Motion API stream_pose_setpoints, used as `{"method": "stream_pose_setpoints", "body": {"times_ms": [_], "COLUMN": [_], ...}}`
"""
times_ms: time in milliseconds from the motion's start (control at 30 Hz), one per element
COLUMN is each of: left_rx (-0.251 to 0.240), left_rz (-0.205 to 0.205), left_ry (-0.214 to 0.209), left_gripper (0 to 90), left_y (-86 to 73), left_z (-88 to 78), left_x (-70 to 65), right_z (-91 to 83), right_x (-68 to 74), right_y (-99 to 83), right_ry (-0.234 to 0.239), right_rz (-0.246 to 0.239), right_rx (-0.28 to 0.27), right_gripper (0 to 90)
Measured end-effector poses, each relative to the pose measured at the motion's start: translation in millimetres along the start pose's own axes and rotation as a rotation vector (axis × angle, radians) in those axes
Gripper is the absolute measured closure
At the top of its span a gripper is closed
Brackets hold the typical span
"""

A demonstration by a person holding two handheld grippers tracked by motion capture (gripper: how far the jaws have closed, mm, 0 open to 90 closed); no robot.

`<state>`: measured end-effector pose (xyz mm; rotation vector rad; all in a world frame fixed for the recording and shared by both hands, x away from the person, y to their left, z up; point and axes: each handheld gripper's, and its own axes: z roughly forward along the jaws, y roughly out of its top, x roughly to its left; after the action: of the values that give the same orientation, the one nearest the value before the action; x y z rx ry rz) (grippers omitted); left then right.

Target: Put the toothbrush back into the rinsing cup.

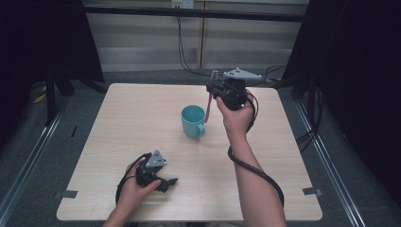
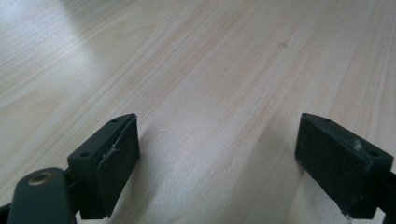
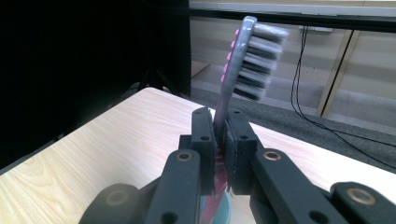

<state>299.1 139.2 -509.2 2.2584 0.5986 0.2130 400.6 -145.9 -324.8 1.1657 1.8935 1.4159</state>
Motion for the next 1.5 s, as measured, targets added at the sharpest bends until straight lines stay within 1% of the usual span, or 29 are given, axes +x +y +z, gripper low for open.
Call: {"method": "stream_pose_setpoints", "body": {"times_ms": [300,567,667,933,1033,1167,1333,1500], "left_rx": [0.0,-0.001,-0.001,0.001,0.0,0.001,0.002,0.001], "left_rz": [0.0,0.0,0.0,0.002,0.002,0.002,0.002,0.002], "left_ry": [0.0,0.0,0.0,-0.001,-0.001,-0.001,-0.001,-0.001], "left_gripper": [13.5,13.5,13.5,13.3,13.3,13.3,13.3,13.2], "left_y": [0.0,0.0,0.1,0.4,0.4,0.5,0.5,0.5], "left_z": [0.0,0.1,0.1,0.4,0.5,0.5,0.5,0.6], "left_x": [0.0,0.0,0.0,0.0,-0.1,0.0,0.0,0.0], "right_z": [4.9,7.8,11.3,19.2,21.2,25.2,30.4,35.7], "right_x": [0.7,-3.8,-4.8,-3.1,-3.2,-2.2,-0.5,0.1], "right_y": [4.7,6.7,6.3,10.0,11.1,10.2,7.3,3.8], "right_ry": [0.008,-0.002,-0.003,-0.001,0.0,-0.006,0.006,0.005], "right_rz": [-0.001,0.022,0.03,0.022,0.027,0.024,0.027,0.028], "right_rx": [-0.015,-0.041,-0.039,-0.048,-0.054,-0.048,-0.053,-0.054], "right_gripper": [83.6,83.6,83.6,83.6,83.6,83.6,83.6,83.6]}}
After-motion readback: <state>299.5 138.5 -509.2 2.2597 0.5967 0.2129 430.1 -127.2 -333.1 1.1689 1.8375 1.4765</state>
